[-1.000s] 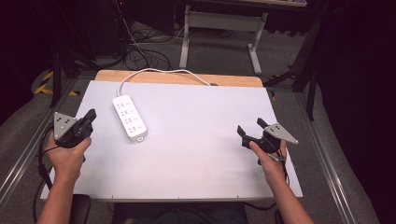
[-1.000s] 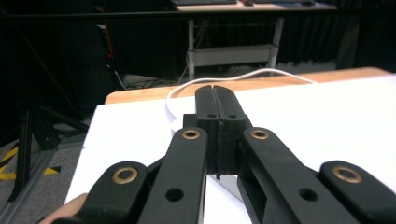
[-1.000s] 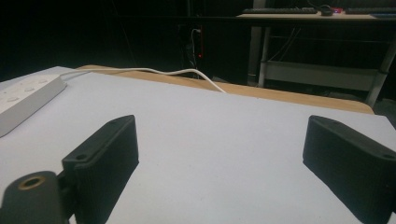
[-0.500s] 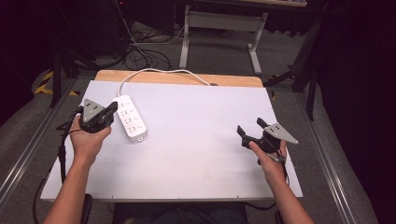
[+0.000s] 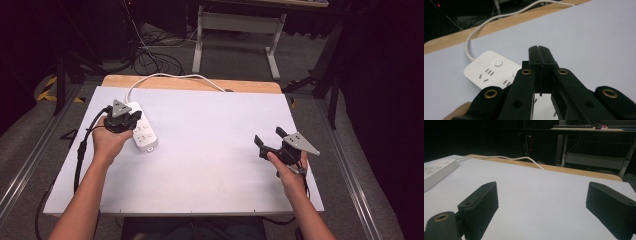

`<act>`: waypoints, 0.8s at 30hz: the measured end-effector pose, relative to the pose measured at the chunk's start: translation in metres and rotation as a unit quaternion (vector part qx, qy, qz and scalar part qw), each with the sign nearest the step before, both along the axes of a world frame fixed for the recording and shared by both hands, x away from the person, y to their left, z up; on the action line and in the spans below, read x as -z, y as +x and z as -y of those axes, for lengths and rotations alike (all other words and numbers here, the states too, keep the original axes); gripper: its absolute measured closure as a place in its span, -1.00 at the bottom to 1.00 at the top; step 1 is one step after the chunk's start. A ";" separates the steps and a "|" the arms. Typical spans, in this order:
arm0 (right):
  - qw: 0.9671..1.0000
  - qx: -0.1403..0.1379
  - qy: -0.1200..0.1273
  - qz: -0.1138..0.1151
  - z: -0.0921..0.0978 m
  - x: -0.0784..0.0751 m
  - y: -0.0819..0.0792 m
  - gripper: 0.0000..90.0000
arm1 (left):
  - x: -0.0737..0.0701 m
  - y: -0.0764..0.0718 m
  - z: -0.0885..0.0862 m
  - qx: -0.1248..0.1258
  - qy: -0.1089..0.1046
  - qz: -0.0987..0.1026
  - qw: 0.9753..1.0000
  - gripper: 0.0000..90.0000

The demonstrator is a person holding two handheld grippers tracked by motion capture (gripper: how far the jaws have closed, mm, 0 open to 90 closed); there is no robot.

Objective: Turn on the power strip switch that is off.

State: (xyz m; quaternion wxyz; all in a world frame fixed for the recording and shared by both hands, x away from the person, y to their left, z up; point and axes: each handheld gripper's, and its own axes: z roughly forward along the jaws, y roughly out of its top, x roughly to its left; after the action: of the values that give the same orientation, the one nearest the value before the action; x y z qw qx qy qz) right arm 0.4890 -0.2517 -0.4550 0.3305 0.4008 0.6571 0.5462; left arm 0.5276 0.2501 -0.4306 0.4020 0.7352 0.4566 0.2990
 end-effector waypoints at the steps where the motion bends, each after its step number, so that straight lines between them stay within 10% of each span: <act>1: 1.000 0.000 0.000 -0.001 0.000 0.000 0.000 -0.75 | 0.003 0.006 0.002 0.003 0.006 -0.016 1.000 1.00; 14: 1.000 -0.003 -0.002 0.001 -0.001 0.001 0.001 -0.74 | 0.021 0.024 0.008 0.000 0.032 -0.094 0.995 1.00; 24: 1.000 -0.001 -0.001 -0.001 0.000 0.001 0.001 -0.74 | 0.028 0.027 0.012 0.001 0.042 -0.105 0.994 1.00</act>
State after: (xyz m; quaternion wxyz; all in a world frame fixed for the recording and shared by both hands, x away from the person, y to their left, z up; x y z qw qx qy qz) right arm 0.4902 -0.2515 -0.4555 0.3301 0.4005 0.6582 0.5454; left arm 0.5546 0.2381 -0.4587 0.3210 0.7792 0.4827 0.2385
